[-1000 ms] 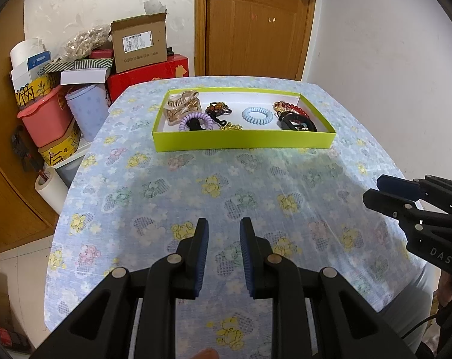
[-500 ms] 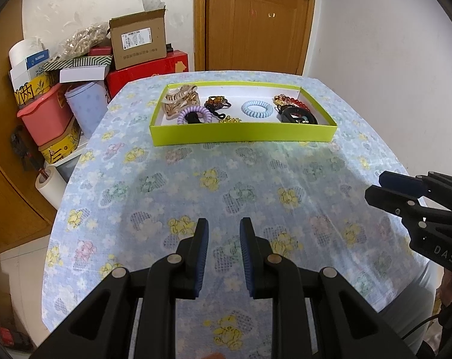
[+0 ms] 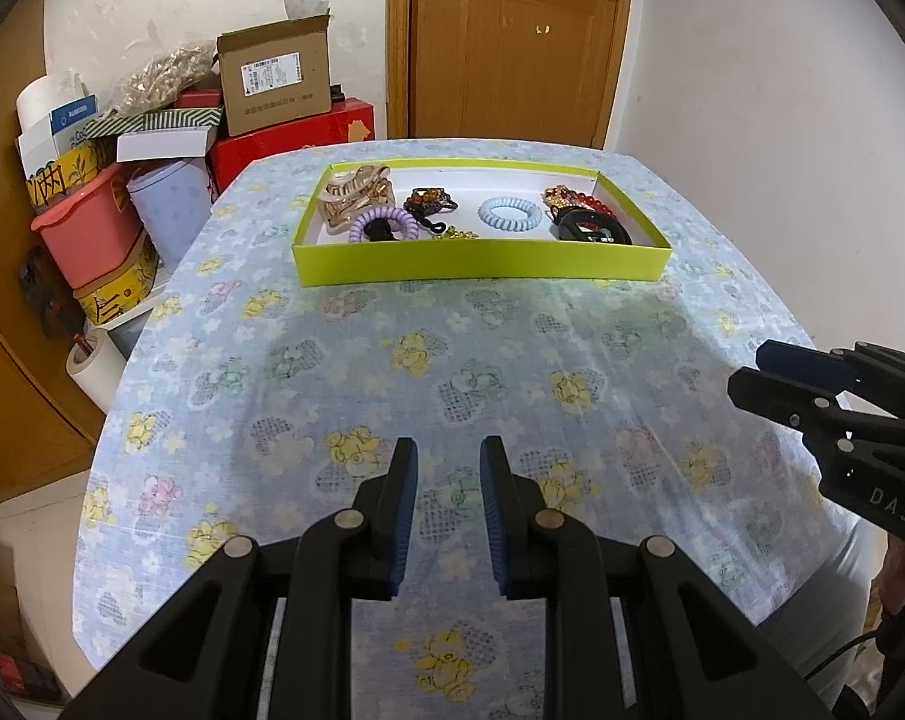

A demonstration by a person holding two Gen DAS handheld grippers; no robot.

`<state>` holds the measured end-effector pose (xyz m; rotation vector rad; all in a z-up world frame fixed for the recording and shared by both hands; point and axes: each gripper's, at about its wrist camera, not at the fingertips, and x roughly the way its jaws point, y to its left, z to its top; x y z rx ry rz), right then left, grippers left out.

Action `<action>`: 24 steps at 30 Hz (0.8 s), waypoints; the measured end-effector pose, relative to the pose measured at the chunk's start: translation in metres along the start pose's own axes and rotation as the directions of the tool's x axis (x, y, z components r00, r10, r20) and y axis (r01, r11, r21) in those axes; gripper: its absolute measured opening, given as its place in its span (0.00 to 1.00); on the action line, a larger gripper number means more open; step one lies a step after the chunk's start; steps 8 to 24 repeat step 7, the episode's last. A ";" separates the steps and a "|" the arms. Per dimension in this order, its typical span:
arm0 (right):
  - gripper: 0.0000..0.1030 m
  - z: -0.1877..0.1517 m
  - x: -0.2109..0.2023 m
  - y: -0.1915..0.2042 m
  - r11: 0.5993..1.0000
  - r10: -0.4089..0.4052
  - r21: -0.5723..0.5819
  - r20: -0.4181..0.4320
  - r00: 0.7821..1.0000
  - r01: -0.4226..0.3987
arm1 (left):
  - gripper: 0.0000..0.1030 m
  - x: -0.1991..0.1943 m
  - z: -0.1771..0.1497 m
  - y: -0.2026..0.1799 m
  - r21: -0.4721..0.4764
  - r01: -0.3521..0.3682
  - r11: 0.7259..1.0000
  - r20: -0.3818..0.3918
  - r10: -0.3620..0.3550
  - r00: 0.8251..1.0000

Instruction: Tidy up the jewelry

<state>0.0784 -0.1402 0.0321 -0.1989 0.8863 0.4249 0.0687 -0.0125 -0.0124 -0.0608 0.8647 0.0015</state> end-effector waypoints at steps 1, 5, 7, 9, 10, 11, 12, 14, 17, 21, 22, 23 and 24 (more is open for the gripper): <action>0.34 -0.001 0.000 0.000 1.000 0.001 0.001 -0.001 1.000 -0.001 | 0.22 0.000 0.000 0.000 -0.003 0.001 1.000 -0.002 -0.001 1.000; 0.34 -0.001 0.000 -0.001 1.000 0.001 0.002 -0.001 1.000 -0.001 | 0.22 0.002 -0.001 0.001 -0.007 0.003 1.000 -0.007 -0.003 1.000; 0.34 -0.001 0.000 -0.001 1.000 0.001 0.001 -0.001 1.000 -0.001 | 0.22 0.003 -0.001 0.001 -0.005 0.006 1.000 -0.010 -0.006 1.000; 0.34 -0.001 0.000 -0.001 1.000 0.001 0.001 -0.001 1.000 -0.001 | 0.22 0.003 -0.001 0.001 -0.005 0.006 1.000 -0.010 -0.006 1.000; 0.34 -0.001 0.000 -0.001 1.000 0.001 0.001 -0.001 1.000 -0.001 | 0.22 0.003 -0.001 0.001 -0.005 0.006 1.000 -0.010 -0.006 1.000; 0.34 -0.001 0.000 -0.001 1.000 0.001 0.001 -0.001 1.000 -0.001 | 0.22 0.003 -0.001 0.001 -0.005 0.006 1.000 -0.010 -0.006 1.000; 0.34 -0.001 0.000 -0.001 1.000 0.001 0.001 -0.001 1.000 -0.001 | 0.22 0.003 -0.001 0.001 -0.005 0.006 1.000 -0.010 -0.006 1.000; 0.34 -0.001 0.000 -0.001 1.000 0.001 0.001 -0.001 1.000 -0.001 | 0.22 0.003 -0.001 0.001 -0.005 0.006 1.000 -0.010 -0.006 1.000; 0.34 -0.001 0.000 -0.001 1.000 0.001 0.001 -0.001 1.000 -0.001 | 0.22 0.003 -0.001 0.001 -0.005 0.006 1.000 -0.010 -0.006 1.000; 0.34 -0.001 0.000 -0.001 1.000 0.001 0.001 -0.001 1.000 -0.001 | 0.22 0.003 -0.001 0.001 -0.005 0.006 1.000 -0.010 -0.006 1.000; 0.34 -0.001 0.000 -0.001 1.000 0.001 0.001 -0.001 1.000 -0.001 | 0.22 0.003 -0.001 0.001 -0.005 0.006 1.000 -0.010 -0.006 1.000; 0.34 -0.001 0.000 -0.001 1.000 0.001 0.001 -0.001 1.000 -0.001 | 0.22 0.003 -0.001 0.001 -0.005 0.006 1.000 -0.010 -0.006 1.000; 0.34 -0.001 0.000 -0.001 1.000 0.001 0.001 -0.001 1.000 -0.001 | 0.22 0.003 -0.001 0.001 -0.005 0.006 1.000 -0.010 -0.006 1.000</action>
